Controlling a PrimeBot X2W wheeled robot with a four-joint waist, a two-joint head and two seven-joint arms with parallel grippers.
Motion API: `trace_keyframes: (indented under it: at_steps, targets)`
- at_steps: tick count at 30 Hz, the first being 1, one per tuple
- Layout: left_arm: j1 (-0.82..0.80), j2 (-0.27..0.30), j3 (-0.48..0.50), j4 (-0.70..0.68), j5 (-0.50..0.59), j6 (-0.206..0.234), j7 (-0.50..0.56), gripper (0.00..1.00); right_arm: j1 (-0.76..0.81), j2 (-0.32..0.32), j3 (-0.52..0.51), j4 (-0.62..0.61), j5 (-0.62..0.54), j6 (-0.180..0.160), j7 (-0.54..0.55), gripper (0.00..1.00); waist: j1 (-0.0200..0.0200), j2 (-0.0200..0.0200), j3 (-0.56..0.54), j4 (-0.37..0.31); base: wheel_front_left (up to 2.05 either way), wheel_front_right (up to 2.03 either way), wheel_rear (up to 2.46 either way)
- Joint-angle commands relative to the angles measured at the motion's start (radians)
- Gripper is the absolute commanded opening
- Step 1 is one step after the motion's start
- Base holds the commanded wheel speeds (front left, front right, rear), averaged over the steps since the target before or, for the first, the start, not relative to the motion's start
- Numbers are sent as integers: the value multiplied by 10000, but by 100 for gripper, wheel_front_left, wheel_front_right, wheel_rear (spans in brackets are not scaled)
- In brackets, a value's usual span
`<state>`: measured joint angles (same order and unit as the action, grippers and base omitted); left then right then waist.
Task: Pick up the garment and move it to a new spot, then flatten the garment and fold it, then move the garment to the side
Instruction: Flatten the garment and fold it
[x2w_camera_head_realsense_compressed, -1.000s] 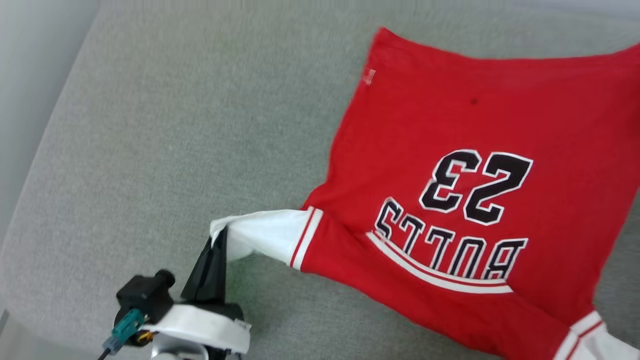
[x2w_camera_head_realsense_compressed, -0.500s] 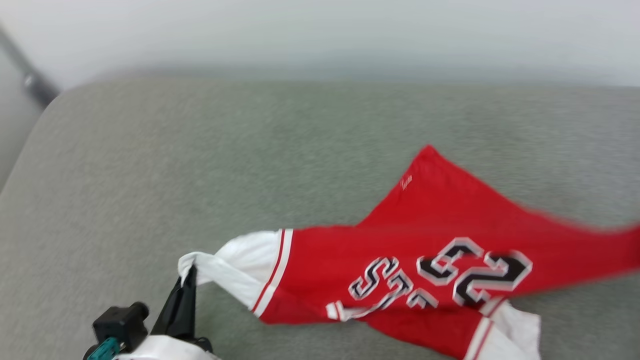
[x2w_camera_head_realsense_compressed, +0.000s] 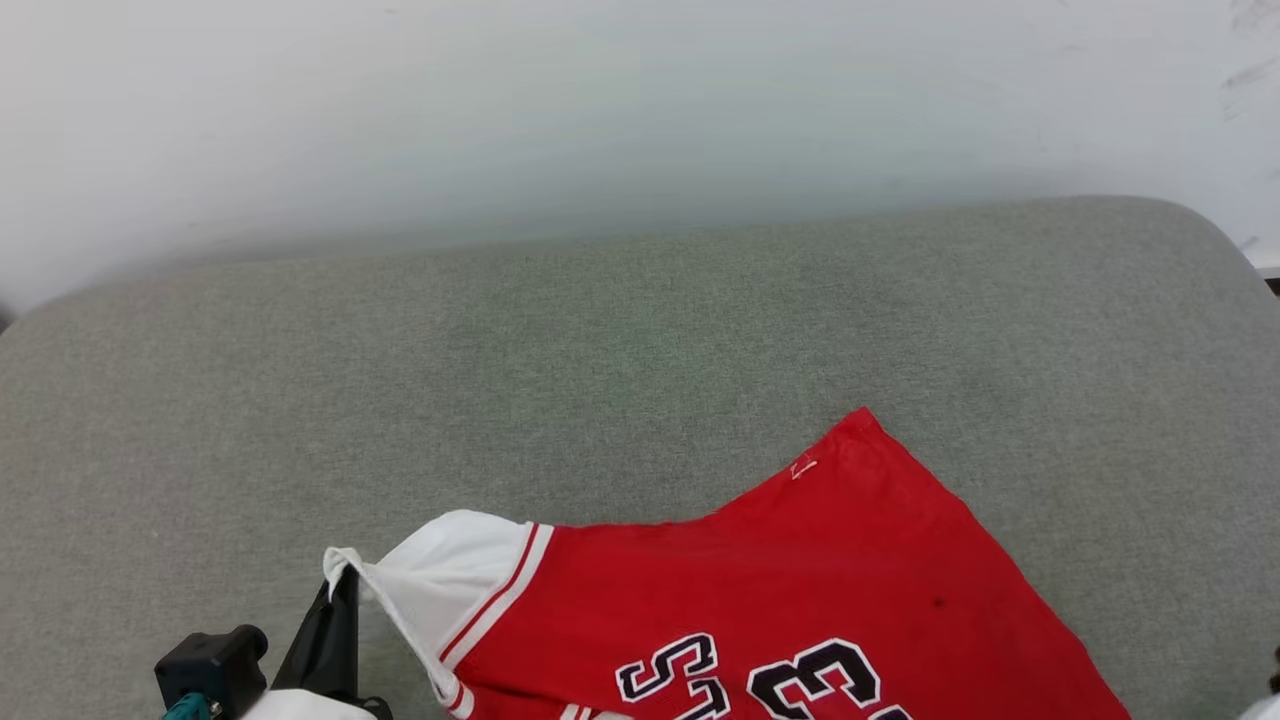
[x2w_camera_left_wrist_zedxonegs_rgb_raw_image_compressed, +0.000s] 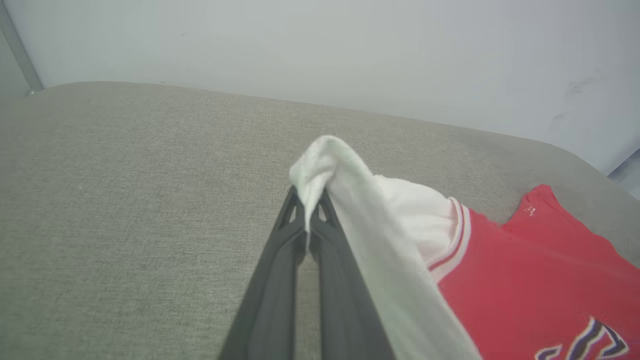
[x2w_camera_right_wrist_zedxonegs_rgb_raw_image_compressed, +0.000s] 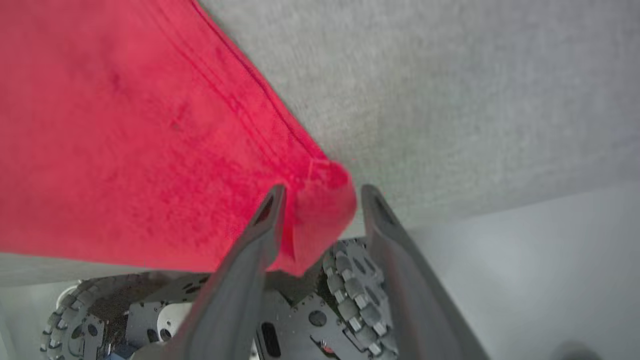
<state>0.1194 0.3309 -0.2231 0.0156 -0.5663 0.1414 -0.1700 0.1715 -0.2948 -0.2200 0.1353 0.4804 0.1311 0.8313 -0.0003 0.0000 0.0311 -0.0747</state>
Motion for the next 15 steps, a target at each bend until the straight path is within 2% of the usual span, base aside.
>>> trace_keyframes:
  at_steps: [1, 7, 12, 15]
  targets:
    - [25, 47, -25, -112, 56, 55, 49, 0, -299, -45, -2, -280, -50, -7, -682, 100, 3, 0, 81, 11, 0, 0, 0]
    - [-293, 126, -130, -488, 171, 82, 202, 0, -1661, -36, 55, -623, -257, -7, -3845, 100, 3, 0, 543, 154, 0, 0, 0]
    - [-582, 124, -220, -685, 244, 60, 243, 0, -2850, -149, 525, -268, -215, -7, -4602, 100, 3, 0, 1007, 353, 0, 0, 0]
    - [-917, 103, -331, -775, 302, -4, 254, 0, -3845, -220, 1036, 187, 13, -7, -4030, 100, 3, 0, 1477, 523, 0, 0, 0]
